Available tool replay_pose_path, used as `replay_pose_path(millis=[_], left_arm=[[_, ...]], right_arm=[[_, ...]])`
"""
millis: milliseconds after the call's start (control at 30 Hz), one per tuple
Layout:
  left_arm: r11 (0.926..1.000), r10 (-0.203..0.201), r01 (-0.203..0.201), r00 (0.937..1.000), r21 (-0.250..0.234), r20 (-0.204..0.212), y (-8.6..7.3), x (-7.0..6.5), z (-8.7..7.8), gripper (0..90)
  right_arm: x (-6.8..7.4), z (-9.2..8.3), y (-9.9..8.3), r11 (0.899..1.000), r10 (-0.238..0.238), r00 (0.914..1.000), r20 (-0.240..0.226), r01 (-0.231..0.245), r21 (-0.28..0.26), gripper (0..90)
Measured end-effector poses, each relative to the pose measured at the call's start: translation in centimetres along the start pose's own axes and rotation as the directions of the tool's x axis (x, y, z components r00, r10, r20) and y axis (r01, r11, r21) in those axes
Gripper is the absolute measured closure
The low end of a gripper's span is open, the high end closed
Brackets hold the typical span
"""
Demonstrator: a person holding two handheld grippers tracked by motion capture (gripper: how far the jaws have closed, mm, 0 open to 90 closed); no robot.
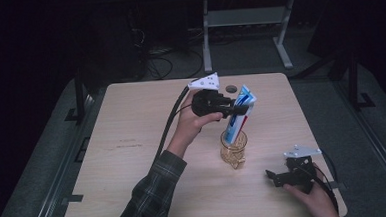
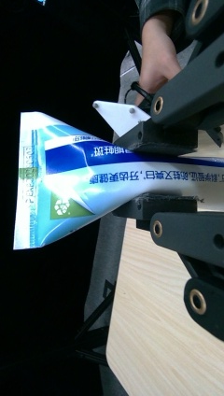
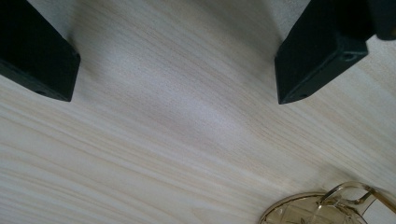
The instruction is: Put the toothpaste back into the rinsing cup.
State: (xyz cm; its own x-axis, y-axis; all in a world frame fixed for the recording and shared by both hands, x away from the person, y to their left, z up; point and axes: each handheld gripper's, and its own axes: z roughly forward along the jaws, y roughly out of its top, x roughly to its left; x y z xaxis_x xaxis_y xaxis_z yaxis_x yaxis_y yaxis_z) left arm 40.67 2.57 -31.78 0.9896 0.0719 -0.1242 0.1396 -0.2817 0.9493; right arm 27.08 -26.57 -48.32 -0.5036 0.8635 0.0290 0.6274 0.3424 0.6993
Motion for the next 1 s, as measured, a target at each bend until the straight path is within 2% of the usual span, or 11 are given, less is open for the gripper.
replay_pose_path(millis=[467, 1000], left_arm=[[0.9995, -0.006, 0.006, 0.9999, 0.031, 0.009, -1.6, 0.3, 1.2, 72.6], [0.9979, -0.028, 0.027, 0.9995, 0.059, 0.011, -3.5, 0.6, 1.5, 72.5]], right_arm=[[0.0, 0.0, 0.0, 1.000, -0.002, 1.0000, 0.001, 0.002, 0.001, 0.0], [0.0, 0.0, 0.0, 1.000, -0.002, 1.0000, -0.001, 0.002, 0.001, 0.0]])
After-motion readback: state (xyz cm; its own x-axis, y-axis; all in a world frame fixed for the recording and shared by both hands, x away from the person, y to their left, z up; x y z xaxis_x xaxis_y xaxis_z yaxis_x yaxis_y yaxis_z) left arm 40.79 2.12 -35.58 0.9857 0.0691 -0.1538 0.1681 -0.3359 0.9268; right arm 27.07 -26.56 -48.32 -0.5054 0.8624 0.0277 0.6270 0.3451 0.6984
